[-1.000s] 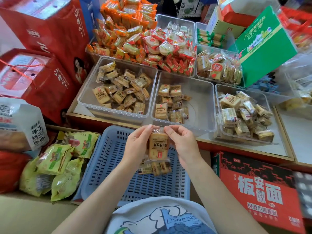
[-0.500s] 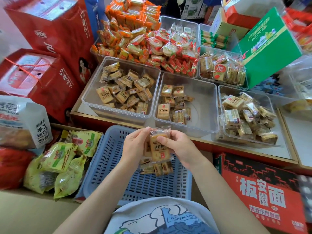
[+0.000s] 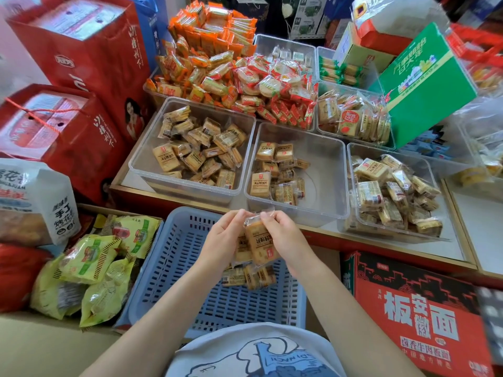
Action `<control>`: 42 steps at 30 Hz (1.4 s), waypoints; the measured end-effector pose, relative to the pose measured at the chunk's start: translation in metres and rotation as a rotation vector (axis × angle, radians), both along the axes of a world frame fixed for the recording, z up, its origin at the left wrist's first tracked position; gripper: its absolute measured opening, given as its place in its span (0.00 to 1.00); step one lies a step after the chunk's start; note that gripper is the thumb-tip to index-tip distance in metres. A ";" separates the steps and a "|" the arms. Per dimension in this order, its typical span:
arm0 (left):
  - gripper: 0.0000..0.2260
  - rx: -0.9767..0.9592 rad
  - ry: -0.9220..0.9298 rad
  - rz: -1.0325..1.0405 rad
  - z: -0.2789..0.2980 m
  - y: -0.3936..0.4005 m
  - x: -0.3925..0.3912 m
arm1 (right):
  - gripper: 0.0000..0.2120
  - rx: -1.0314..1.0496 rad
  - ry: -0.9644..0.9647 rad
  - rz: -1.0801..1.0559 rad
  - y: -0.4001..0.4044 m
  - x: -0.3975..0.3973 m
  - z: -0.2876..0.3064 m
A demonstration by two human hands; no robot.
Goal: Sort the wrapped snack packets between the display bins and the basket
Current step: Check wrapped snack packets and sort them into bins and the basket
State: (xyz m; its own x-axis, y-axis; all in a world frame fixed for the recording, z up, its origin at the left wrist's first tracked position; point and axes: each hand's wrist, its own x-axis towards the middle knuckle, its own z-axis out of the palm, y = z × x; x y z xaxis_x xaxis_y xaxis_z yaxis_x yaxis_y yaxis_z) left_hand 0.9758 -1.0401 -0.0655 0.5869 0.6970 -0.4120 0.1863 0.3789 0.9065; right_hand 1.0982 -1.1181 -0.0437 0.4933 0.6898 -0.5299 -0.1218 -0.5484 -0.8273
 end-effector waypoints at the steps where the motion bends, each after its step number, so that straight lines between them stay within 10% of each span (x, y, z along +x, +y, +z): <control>1: 0.15 -0.027 0.003 -0.005 -0.001 -0.001 0.000 | 0.16 -0.009 0.012 -0.019 0.000 0.000 -0.001; 42: 0.23 -0.150 -0.155 -0.145 -0.018 0.021 -0.007 | 0.06 0.174 -0.320 0.001 -0.009 0.011 -0.002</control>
State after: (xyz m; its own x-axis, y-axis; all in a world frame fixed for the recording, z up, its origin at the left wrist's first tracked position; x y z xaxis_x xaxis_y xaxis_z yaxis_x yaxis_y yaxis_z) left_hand 0.9687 -1.0190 -0.0836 0.7403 0.5389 -0.4020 0.1121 0.4907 0.8641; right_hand 1.1096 -1.1275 -0.0460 0.6142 0.7569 -0.2234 0.1588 -0.3958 -0.9045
